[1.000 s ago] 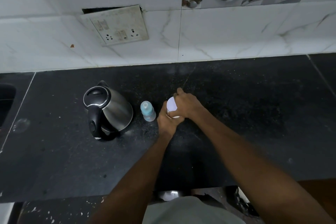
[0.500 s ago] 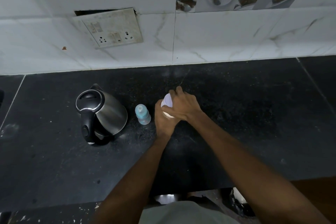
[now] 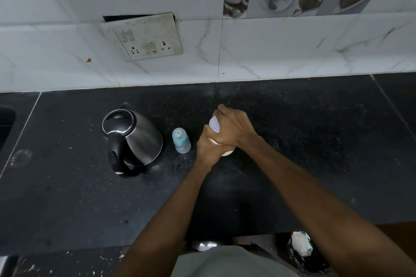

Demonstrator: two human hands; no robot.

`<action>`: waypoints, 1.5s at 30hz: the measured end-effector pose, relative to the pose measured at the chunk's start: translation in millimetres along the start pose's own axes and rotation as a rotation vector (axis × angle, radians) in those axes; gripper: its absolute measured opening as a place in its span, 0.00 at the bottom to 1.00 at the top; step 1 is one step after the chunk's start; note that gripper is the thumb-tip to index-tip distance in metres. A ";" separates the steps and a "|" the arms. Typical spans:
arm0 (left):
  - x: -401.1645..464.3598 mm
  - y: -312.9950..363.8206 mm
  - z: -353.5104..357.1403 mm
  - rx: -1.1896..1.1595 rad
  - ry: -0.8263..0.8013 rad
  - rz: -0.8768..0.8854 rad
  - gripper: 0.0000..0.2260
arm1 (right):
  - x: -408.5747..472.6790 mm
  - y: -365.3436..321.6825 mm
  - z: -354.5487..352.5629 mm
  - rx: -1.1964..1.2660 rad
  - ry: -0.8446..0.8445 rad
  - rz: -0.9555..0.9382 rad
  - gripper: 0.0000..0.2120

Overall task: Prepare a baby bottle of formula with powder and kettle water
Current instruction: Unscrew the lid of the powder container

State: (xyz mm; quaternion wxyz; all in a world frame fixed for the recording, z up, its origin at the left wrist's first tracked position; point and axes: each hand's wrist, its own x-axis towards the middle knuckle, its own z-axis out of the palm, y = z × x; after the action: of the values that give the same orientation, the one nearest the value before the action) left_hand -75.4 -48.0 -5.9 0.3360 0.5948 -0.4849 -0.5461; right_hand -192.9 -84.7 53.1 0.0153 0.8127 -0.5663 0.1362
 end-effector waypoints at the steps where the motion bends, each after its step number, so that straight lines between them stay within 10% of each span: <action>1: 2.2 -3.1 -5.7 0.004 -0.045 -0.011 0.40 | 0.1 4.3 -5.2 0.045 -0.049 -0.058 0.22; 9: 13.0 -5.4 -20.0 0.001 -0.107 0.101 0.42 | 22.7 11.9 -46.8 0.478 -0.746 0.099 0.33; 15: 28.9 -20.2 -13.8 0.099 0.039 0.134 0.43 | 27.3 -6.0 -52.9 0.035 -0.734 0.392 0.44; 20: 39.0 -37.6 -9.2 0.132 0.023 0.124 0.35 | 22.9 -8.8 -53.5 0.324 -0.760 0.365 0.32; 29: 28.6 -67.3 1.4 0.069 0.090 0.063 0.50 | 25.2 -15.1 -23.8 0.101 -0.872 0.284 0.45; 37: 20.3 -57.7 1.5 -0.033 0.059 0.044 0.52 | 10.2 -30.0 -6.7 0.088 -0.663 0.430 0.38; 45: 13.0 -62.7 -7.5 0.047 0.061 0.110 0.46 | 15.3 -16.0 -8.2 0.219 -0.852 0.390 0.47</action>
State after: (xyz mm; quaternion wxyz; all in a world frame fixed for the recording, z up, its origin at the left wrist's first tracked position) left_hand -55.7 -42.2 -67.0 0.3657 0.5914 -0.5191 -0.4970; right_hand -174.9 -91.5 66.7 -0.3297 0.6716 -0.6464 -0.1498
